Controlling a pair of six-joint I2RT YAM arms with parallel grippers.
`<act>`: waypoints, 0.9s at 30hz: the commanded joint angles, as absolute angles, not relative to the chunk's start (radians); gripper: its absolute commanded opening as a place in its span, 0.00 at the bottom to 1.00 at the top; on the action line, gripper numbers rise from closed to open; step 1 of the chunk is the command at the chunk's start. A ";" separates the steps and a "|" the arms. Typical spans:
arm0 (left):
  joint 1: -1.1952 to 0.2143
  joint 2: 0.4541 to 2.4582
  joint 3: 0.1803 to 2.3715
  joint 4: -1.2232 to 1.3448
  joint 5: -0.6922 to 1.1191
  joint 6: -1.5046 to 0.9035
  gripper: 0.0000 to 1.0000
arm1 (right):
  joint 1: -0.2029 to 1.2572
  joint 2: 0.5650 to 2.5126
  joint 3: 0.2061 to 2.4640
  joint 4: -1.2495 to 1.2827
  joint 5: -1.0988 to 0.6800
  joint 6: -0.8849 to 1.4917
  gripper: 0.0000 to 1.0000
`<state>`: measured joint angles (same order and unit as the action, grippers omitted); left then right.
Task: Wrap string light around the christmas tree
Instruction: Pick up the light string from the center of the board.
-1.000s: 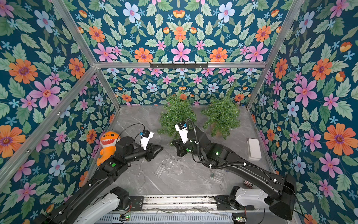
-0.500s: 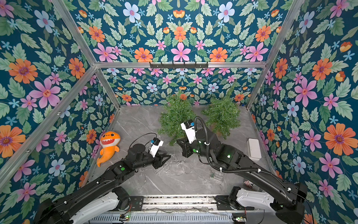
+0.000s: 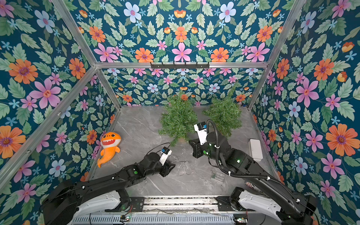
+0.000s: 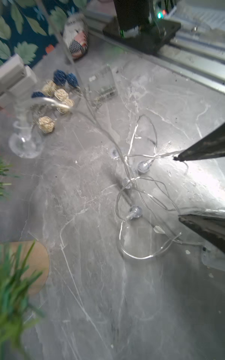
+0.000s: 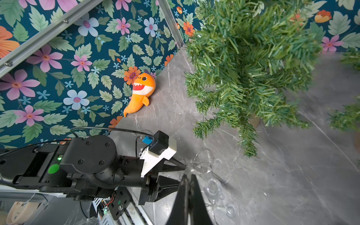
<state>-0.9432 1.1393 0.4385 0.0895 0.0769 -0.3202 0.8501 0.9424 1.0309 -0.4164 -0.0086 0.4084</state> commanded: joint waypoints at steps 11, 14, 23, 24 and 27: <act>-0.975 1.317 0.509 0.053 0.008 -0.211 0.46 | 0.813 0.904 0.964 -0.379 -0.020 0.432 0.00; -0.976 1.350 0.515 0.035 -0.002 -0.219 0.43 | 0.809 0.904 0.955 -0.374 -0.021 0.431 0.00; -0.977 1.284 0.586 -0.074 -0.032 -0.220 0.02 | 0.771 0.889 0.936 -0.412 -0.016 0.430 0.00; -0.974 1.250 0.600 -0.101 -0.039 -0.216 0.00 | 0.757 0.880 0.927 -0.425 -0.012 0.432 0.00; -0.956 1.131 0.645 -0.195 -0.057 -0.209 0.00 | 0.709 0.837 0.899 -0.485 0.015 0.441 0.00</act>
